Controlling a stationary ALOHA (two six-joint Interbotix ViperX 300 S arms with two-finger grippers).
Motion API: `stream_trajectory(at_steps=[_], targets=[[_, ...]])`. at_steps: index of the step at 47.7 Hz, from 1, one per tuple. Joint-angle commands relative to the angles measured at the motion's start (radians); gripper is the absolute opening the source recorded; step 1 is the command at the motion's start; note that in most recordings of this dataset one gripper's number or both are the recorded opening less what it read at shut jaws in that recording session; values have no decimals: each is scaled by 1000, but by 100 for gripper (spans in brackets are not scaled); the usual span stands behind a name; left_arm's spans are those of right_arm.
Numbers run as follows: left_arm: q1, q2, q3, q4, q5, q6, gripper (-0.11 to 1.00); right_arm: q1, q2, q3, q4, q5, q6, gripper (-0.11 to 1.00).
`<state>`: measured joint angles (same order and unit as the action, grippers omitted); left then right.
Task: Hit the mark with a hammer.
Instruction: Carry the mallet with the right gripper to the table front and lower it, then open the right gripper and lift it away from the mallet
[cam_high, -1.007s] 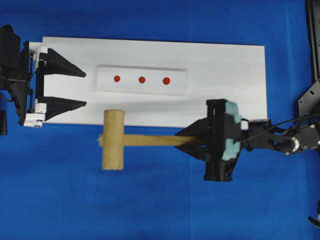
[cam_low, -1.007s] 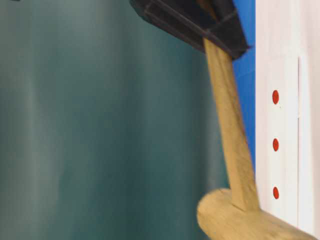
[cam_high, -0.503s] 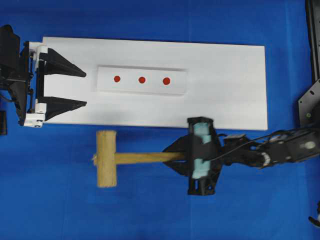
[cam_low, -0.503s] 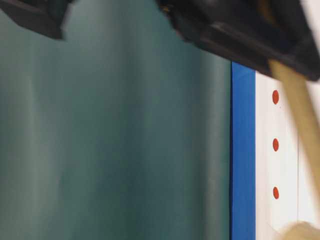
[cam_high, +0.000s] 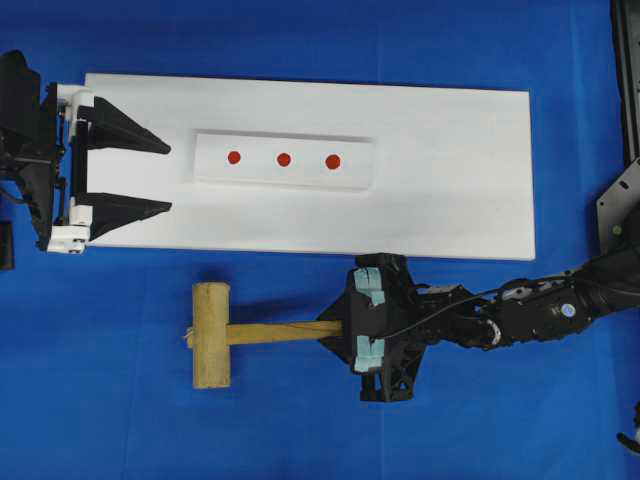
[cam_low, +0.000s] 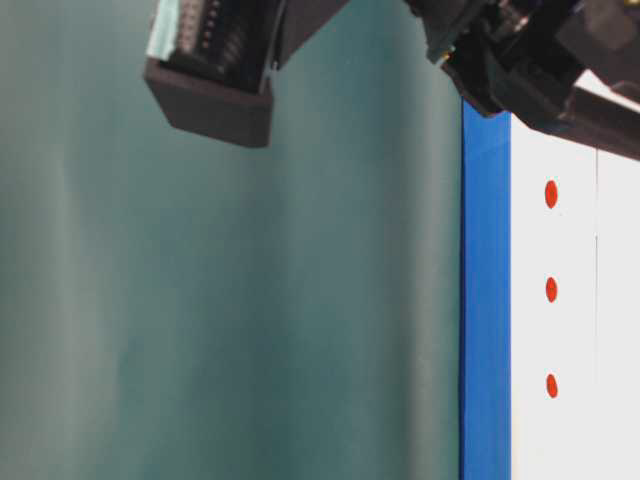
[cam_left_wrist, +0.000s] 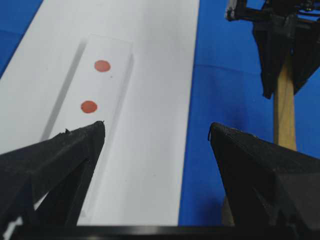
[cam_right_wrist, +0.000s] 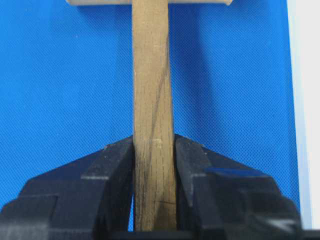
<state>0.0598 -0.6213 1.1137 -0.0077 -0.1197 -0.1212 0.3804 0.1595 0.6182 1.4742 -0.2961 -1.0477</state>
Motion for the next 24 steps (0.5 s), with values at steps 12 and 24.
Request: stream_trajectory(at_steps=[12, 24], targets=[[14, -6, -11, 0, -9, 2, 81, -2, 40, -20, 2, 40, -3, 10], [14, -6, -11, 0, -9, 0, 81, -5, 72, -18, 0, 40, -3, 10]])
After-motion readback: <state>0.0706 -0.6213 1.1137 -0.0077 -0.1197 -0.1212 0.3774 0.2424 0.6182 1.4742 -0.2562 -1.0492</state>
